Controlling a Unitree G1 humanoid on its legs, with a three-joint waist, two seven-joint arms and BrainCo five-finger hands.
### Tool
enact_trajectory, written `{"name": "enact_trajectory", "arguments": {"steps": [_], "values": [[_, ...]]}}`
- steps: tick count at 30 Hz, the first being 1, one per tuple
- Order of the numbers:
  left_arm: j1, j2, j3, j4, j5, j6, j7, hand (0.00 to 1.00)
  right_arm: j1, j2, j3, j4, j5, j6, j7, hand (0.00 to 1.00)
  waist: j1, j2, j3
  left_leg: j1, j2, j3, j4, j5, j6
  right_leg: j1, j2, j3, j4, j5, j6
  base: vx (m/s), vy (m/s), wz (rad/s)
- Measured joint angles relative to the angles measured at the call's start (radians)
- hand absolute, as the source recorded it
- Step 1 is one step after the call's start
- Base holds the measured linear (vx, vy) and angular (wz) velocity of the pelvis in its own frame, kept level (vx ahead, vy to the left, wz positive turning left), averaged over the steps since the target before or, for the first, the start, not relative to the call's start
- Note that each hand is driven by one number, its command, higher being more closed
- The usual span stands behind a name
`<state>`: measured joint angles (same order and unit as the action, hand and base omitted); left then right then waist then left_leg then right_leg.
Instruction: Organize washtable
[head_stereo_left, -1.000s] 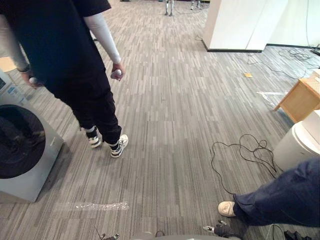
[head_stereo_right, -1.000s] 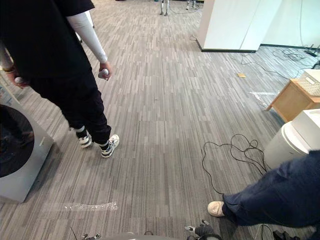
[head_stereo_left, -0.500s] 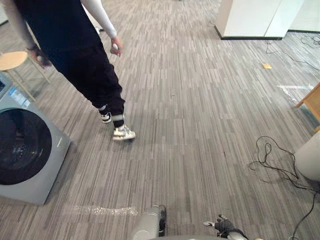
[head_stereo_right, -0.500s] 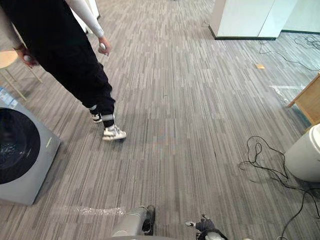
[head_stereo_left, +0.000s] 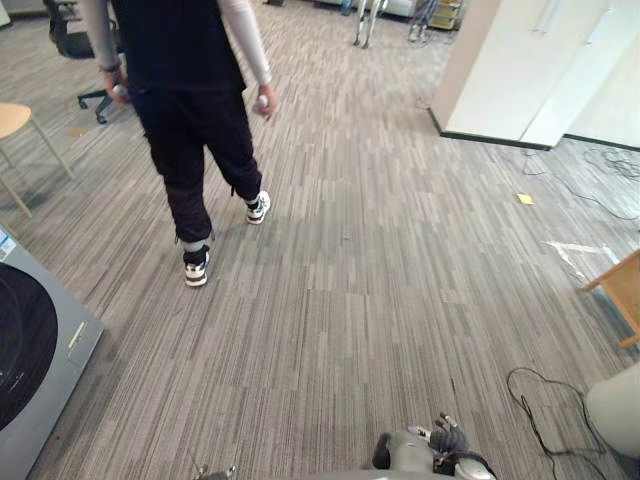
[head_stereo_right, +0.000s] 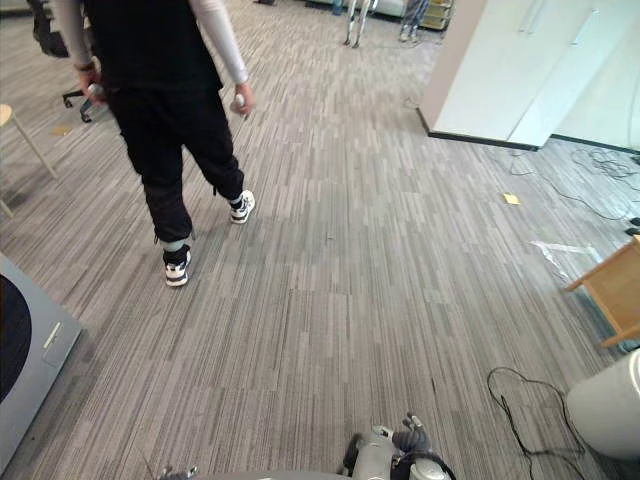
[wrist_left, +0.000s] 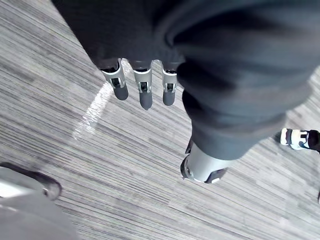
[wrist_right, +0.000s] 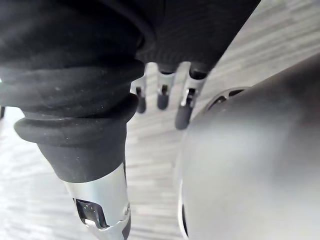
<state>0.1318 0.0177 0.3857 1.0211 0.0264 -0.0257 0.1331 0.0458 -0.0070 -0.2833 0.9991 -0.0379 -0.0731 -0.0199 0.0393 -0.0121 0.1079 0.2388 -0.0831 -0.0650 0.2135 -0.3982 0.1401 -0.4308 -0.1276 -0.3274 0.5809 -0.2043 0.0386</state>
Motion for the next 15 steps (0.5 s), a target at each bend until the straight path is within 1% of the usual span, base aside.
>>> {"name": "enact_trajectory", "arguments": {"steps": [1, 2, 3, 4, 5, 6, 7, 8, 9, 10, 11, 12, 13, 14, 15], "values": [[-0.004, -0.005, -0.002, -0.002, 0.012, -0.002, -0.003, 0.0, -0.003, 0.002, -0.001, 0.002, 0.0, 0.009, -0.001, 0.0, 0.0, 0.0, 0.001, 0.034, 0.011, -0.023, -0.017, -0.008, -0.016, -0.003, 0.04, -0.005, -0.138, 0.062, -0.01, 0.53, -0.035, 0.52], [-0.009, -0.005, -0.002, -0.004, 0.015, -0.003, -0.002, 0.0, -0.003, 0.002, 0.0, 0.006, 0.0, 0.013, -0.002, 0.0, 0.0, -0.003, 0.001, 0.048, 0.013, -0.032, -0.016, -0.015, -0.03, -0.012, 0.055, -0.016, -0.161, 0.083, -0.03, 0.58, -0.075, 0.38], [-0.008, -0.003, 0.0, -0.004, 0.015, -0.002, 0.0, 0.0, 0.0, 0.004, -0.001, 0.011, 0.002, 0.018, -0.003, 0.0, 0.0, -0.009, 0.001, 0.066, 0.014, -0.048, 0.0, -0.027, -0.052, -0.023, 0.074, -0.056, -0.162, 0.109, -0.076, 0.66, -0.116, 0.31], [0.0, -0.003, 0.004, -0.011, 0.018, -0.002, 0.0, 0.0, 0.005, 0.014, -0.018, 0.012, 0.009, 0.024, -0.004, 0.0, -0.002, -0.016, -0.006, 0.071, 0.009, -0.066, 0.046, -0.039, -0.073, -0.023, 0.116, -0.101, -0.169, 0.145, -0.16, 0.7, -0.134, 0.31], [0.0, -0.006, 0.011, -0.012, 0.024, -0.001, 0.0, 0.0, 0.008, 0.022, -0.029, 0.007, 0.014, 0.025, -0.003, 0.0, -0.005, -0.014, -0.006, 0.072, 0.007, -0.074, 0.077, -0.04, -0.075, -0.021, 0.145, -0.077, -0.18, 0.197, -0.233, 0.74, -0.088, 0.2], [0.001, -0.027, 0.041, -0.011, 0.026, 0.001, -0.001, 0.0, 0.002, 0.006, -0.047, 0.0, 0.019, 0.032, 0.0, 0.0, -0.007, 0.032, -0.019, 0.06, 0.041, -0.071, 0.16, -0.029, -0.089, 0.003, 0.182, -0.078, -0.176, 0.197, -0.25, 0.76, -0.019, 0.05], [0.006, -0.048, 0.078, -0.01, 0.026, 0.003, -0.003, 0.0, 0.002, 0.0, -0.052, -0.001, 0.019, 0.033, -0.001, 0.0, -0.014, 0.05, -0.015, -0.001, 0.043, -0.064, 0.33, 0.059, -0.112, 0.043, 0.202, -0.066, -0.184, 0.15, -0.221, 0.77, 0.003, -0.08], [0.008, -0.061, 0.101, -0.012, 0.025, 0.003, -0.004, 0.0, 0.003, -0.001, -0.049, -0.003, 0.02, 0.036, 0.0, 0.0, -0.019, 0.053, -0.013, -0.039, 0.034, -0.058, 0.431, 0.143, -0.115, 0.072, 0.211, -0.051, -0.196, 0.13, -0.212, 0.77, -0.012, -0.17], [0.01, -0.069, 0.142, -0.011, 0.024, 0.005, -0.004, 0.0, 0.006, -0.005, -0.044, -0.008, 0.02, 0.04, -0.003, 0.0, -0.02, 0.063, -0.006, -0.127, 0.049, -0.041, 0.666, 0.21, -0.146, 0.155, 0.231, -0.023, -0.24, 0.105, -0.192, 0.76, 0.0, -0.3], [0.009, -0.062, 0.167, -0.013, 0.024, 0.006, -0.004, 0.0, 0.011, -0.006, -0.019, -0.002, 0.02, 0.045, -0.003, 0.0, -0.013, 0.047, 0.006, -0.225, 0.112, 0.026, 0.89, 0.206, -0.143, 0.268, 0.247, 0.007, -0.275, 0.068, -0.185, 0.75, 0.008, -0.3], [0.011, -0.062, 0.168, -0.015, 0.023, 0.006, -0.004, 0.0, 0.012, -0.005, -0.009, 0.0, 0.02, 0.046, -0.003, 0.0, -0.005, 0.042, 0.009, -0.242, 0.125, 0.041, 0.924, 0.201, -0.137, 0.291, 0.247, 0.016, -0.283, 0.06, -0.182, 0.73, 0.024, -0.48], [0.022, -0.047, 0.166, -0.026, 0.022, 0.008, -0.003, 0.0, 0.012, 0.001, 0.019, 0.014, 0.02, 0.046, -0.002, 0.0, 0.019, 0.024, 0.016, -0.323, 0.167, 0.078, 1.009, 0.174, -0.102, 0.373, 0.247, 0.057, -0.314, 0.04, -0.166, 0.81, 0.048, -0.65], [0.027, -0.04, 0.161, -0.037, 0.022, 0.008, -0.003, 0.0, -0.002, 0.002, 0.044, 0.052, 0.014, 0.045, -0.003, 0.0, 0.037, 0.007, 0.02, -0.414, 0.185, 0.076, 1.023, 0.15, -0.091, 0.444, 0.235, 0.097, -0.357, 0.032, -0.153, 0.78, 0.08, -0.71], [0.029, -0.036, 0.157, -0.04, 0.022, 0.008, -0.003, 0.0, -0.014, 0.001, 0.059, 0.072, 0.005, 0.048, -0.003, 0.0, 0.043, -0.008, 0.018, -0.46, 0.185, 0.065, 1.006, 0.139, -0.1, 0.475, 0.226, 0.113, -0.378, 0.029, -0.141, 0.75, 0.152, -0.64], [0.028, -0.027, 0.132, -0.043, 0.022, 0.008, -0.002, 0.0, -0.043, 0.003, 0.076, 0.097, -0.012, 0.052, -0.003, 0.0, 0.057, -0.018, 0.032, -0.539, 0.191, 0.048, 0.948, 0.112, -0.124, 0.539, 0.209, 0.134, -0.411, 0.026, -0.136, 0.6, 0.211, -0.54]]}}
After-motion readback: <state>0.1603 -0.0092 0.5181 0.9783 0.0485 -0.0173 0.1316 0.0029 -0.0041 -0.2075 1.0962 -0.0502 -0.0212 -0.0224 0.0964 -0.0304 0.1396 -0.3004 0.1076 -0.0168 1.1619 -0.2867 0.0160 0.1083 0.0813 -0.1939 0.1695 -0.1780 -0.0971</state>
